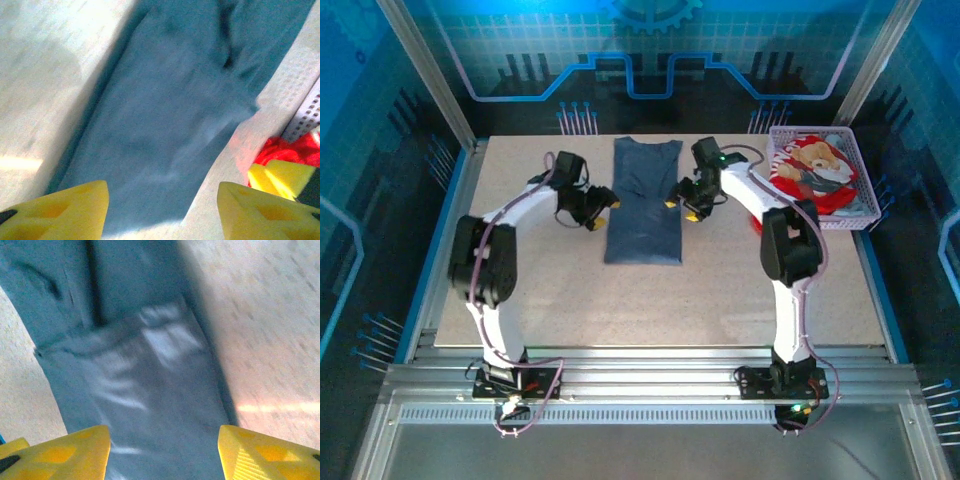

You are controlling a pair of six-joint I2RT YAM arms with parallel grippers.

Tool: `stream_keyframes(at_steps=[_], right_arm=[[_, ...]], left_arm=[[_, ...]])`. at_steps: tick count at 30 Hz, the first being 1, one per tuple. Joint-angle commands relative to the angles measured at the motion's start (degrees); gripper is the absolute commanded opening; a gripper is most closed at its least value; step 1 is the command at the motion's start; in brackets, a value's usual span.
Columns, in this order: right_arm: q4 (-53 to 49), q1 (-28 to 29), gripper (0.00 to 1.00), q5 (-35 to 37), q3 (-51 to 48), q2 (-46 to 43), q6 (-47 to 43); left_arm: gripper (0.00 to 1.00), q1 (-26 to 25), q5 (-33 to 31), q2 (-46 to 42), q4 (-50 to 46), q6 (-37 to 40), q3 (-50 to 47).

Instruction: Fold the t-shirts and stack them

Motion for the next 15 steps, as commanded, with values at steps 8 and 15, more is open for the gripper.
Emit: stream_keyframes(at_steps=[8,15], right_arm=[[16.33,5.18,0.57,-5.79,-30.82,-16.92,11.13],[18.04,5.39,0.57,-7.27,-33.63,-13.75,13.18]], left_arm=[[0.54,-1.06,4.89,-8.76,11.14,-11.99,-23.36],[0.49,-2.09,5.99,-2.21,15.87,-13.68,-21.96]])
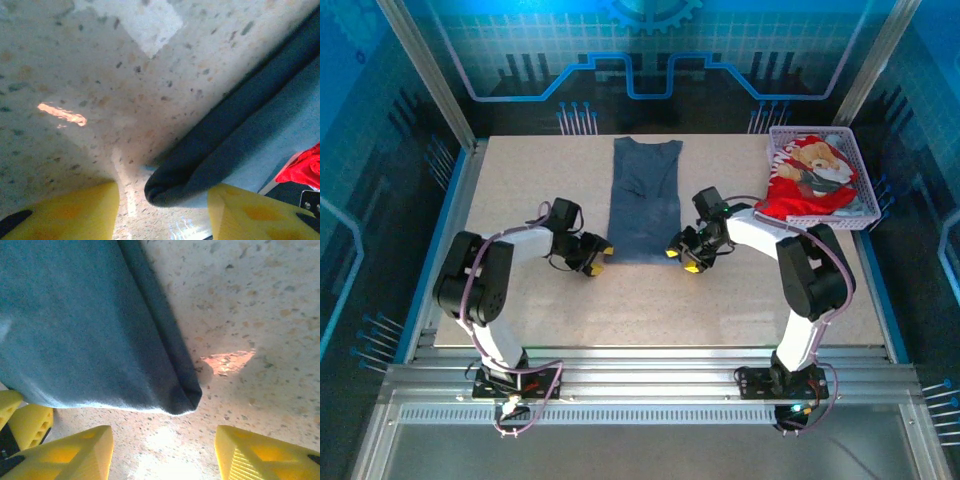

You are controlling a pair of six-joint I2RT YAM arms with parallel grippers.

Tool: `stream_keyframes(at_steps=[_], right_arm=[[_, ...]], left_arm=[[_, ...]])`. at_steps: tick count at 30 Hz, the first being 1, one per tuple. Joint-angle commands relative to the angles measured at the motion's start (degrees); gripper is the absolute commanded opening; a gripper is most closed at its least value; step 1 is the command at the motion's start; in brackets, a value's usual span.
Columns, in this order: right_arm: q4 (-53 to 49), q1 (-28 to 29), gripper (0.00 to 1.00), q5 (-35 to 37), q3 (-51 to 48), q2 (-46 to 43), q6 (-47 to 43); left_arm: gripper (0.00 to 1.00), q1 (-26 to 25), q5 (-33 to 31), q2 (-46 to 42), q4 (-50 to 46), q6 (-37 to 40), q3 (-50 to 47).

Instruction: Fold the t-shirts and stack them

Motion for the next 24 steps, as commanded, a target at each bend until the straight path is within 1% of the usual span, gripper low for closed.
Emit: stream_keyframes(at_steps=[1,5,7,10,12,14,16,18,21,24], right_arm=[[3.04,0.44,0.57,-2.11,-0.72,1.81,2.43],[2.61,0.84,0.55,-1.65,0.67,3.61,2.75],[1.42,0.66,0.52,-0.64,2.08,5.03,2.31],[-0.17,0.46,0.41,0.7,4.5,7.21,1.12],[-0.95,0.47,0.37,1.48,6.29,8.38,0.1],[-1.19,0.55,0.27,2.01,7.87,9.39,-0.52],[-1.47,0.65,0.1,2.79,8.89,9.62,-0.83],[-2.14,1.05,0.0,3.75,9.27,8.71,-1.42],[-4.35,1.94,0.0,5.16,8.16,5.66,-2.63],[-4.54,3.2,0.0,4.86,3.86,1.11,-2.75]], left_arm=[[0.46,-1.1,1.68,2.82,4.6,-1.8,1.72],[0.34,-1.77,1.15,4.36,5.7,-2.49,2.97],[0.26,-1.98,0.53,4.85,5.65,-2.44,3.7],[0.14,-1.99,0.07,5.29,5.1,-1.81,4.55],[0.09,-1.99,-0.21,5.36,4.43,-1.11,5.2],[0.01,-2.0,-0.34,5.45,3.71,-0.48,5.62],[0.0,-2.0,-0.45,5.0,2.6,0.43,5.84],[0.0,-2.08,-1.1,3.72,1.06,1.68,5.6],[0.0,-2.13,-1.32,1.08,-1.86,3.82,4.66],[0.0,-2.75,-0.32,-2.47,-3.84,5.4,2.56]])
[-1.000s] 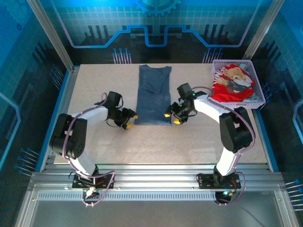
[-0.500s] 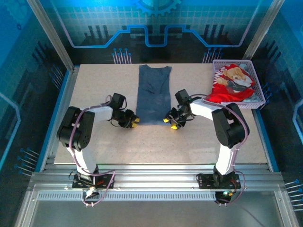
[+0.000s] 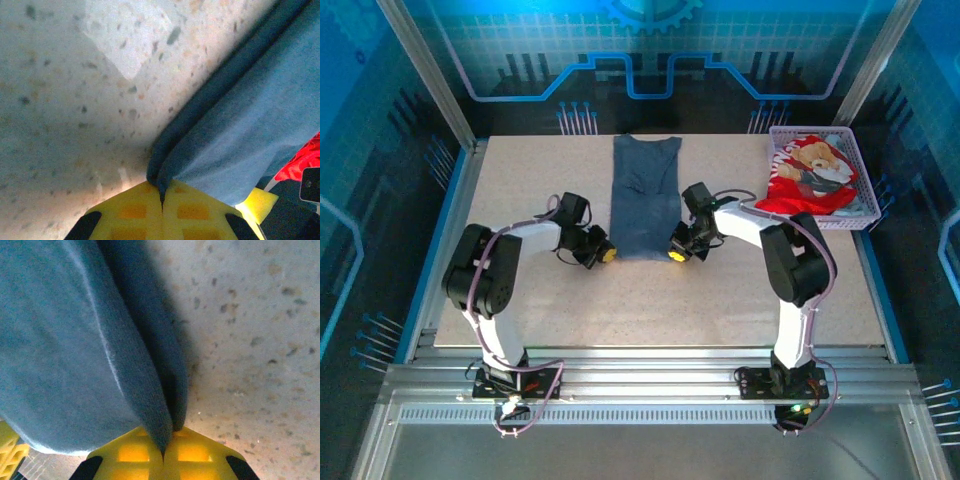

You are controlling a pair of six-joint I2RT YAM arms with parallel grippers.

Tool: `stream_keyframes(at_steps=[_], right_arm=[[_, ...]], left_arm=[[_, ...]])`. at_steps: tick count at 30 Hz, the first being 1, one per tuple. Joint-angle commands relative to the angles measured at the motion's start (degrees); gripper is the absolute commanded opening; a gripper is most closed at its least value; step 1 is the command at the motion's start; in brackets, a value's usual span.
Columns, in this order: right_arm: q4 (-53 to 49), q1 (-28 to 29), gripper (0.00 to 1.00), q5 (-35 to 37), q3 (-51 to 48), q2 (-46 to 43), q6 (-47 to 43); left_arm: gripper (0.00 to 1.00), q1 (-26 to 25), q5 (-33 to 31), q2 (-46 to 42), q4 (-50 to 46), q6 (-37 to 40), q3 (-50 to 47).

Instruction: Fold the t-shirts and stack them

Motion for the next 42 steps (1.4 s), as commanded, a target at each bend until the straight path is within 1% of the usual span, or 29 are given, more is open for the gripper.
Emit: stream_keyframes(at_steps=[1,6,11,15,19,22,24,29,31,35,38,42], right_arm=[[-3.11,2.18,0.0,0.61,-4.31,-6.95,-1.25],[-5.24,6.24,0.0,-0.74,-12.12,-15.21,-2.09],[-10.53,9.37,0.0,-4.5,-17.81,-24.28,-2.04],[-17.12,10.27,0.0,-8.07,-20.09,-32.65,-0.8],[-23.52,10.49,0.0,-11.2,-19.88,-40.1,2.3],[-25.76,10.5,0.0,-12.18,-18.13,-44.79,6.5],[-27.18,10.21,0.0,-11.86,-16.08,-46.36,8.51],[-27.97,8.78,0.0,-11.43,-9.47,-44.89,11.6],[-27.81,7.81,0.0,-11.07,-6.6,-43.08,11.67],[-27.53,4.68,0.0,-10.42,-1.94,-38.77,11.06],[-26.14,2.04,0.0,-10.43,2.16,-34.2,9.98],[-25.67,-1.67,0.0,-11.96,9.27,-24.63,6.83]], left_arm=[[0.0,-1.31,0.7,-6.01,-5.25,3.86,-2.5],[0.0,-3.98,1.66,-14.43,-11.4,7.58,-8.34],[0.0,-7.68,4.27,-26.56,-17.54,7.73,-14.97],[0.0,-11.07,6.76,-37.97,-21.61,4.33,-17.92],[0.0,-13.09,8.51,-47.45,-24.76,0.56,-17.04],[0.0,-13.64,8.96,-52.92,-24.02,-3.48,-15.75],[0.0,-13.69,8.3,-55.06,-23.3,-5.37,-14.12],[0.0,-13.56,5.02,-53.82,-20.08,-8.0,-8.54],[0.0,-13.36,2.74,-52.0,-19.28,-8.0,-6.09],[0.0,-12.32,1.31,-46.67,-16.21,-8.47,-3.34],[0.0,-10.55,0.92,-41.82,-13.87,-8.49,-1.33],[0.0,-6.13,1.16,-34.61,-14.23,-7.1,3.22]])
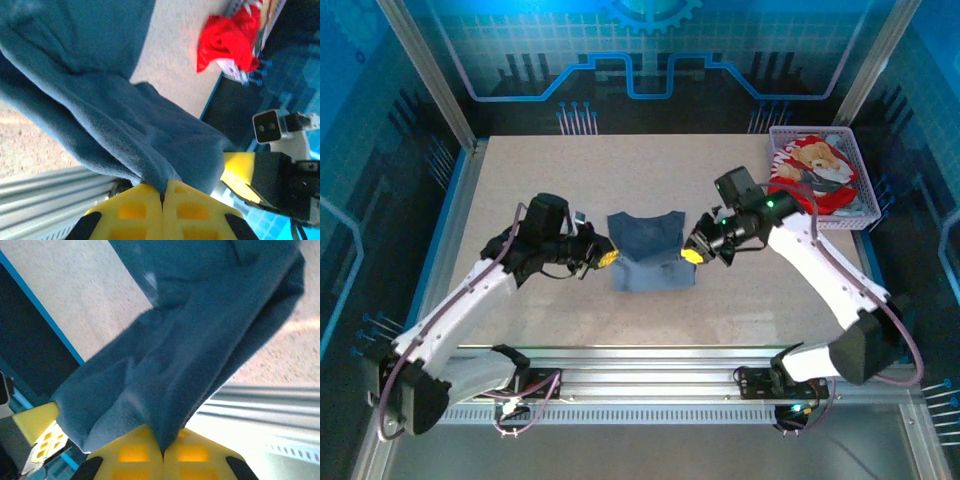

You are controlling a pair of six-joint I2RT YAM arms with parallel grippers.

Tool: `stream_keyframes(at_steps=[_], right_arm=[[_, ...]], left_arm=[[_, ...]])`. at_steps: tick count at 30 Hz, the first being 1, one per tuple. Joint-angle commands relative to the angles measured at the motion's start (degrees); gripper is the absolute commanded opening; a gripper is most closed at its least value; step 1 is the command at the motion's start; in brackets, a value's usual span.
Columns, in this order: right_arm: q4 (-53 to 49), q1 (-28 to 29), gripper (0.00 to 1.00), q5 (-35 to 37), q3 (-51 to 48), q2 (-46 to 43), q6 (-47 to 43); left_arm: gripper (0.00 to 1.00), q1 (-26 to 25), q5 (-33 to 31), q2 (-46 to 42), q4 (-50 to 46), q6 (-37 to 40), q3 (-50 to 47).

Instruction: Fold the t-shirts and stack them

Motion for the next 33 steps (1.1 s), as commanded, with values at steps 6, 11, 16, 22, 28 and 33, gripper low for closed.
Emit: stream_keyframes(at_steps=[6,11,16,22,28,33], right_arm=[[4.14,-6.91,0.0,-1.85,17.19,23.24,-5.38],[2.14,-9.33,0.48,-1.69,37.97,43.63,-12.19],[-5.93,-9.86,0.72,5.59,51.74,49.26,-19.56],[2.13,-9.34,0.69,8.89,32.64,35.35,-20.97],[9.74,-10.44,0.59,7.7,14.23,28.66,-21.62],[10.45,-10.38,0.56,5.69,13.93,33.59,-28.28]], left_arm=[[0.0,8.98,0.8,19.64,4.6,3.7,13.08],[0.22,11.78,1.7,37.84,3.04,8.0,25.52],[0.6,12.42,-4.64,40.94,-6.54,10.95,31.99],[0.53,11.55,-7.54,30.88,-1.44,8.6,20.26],[0.46,9.97,-5.38,36.18,0.87,8.49,19.36],[0.45,10.03,-5.53,39.58,2.15,12.96,17.35]])
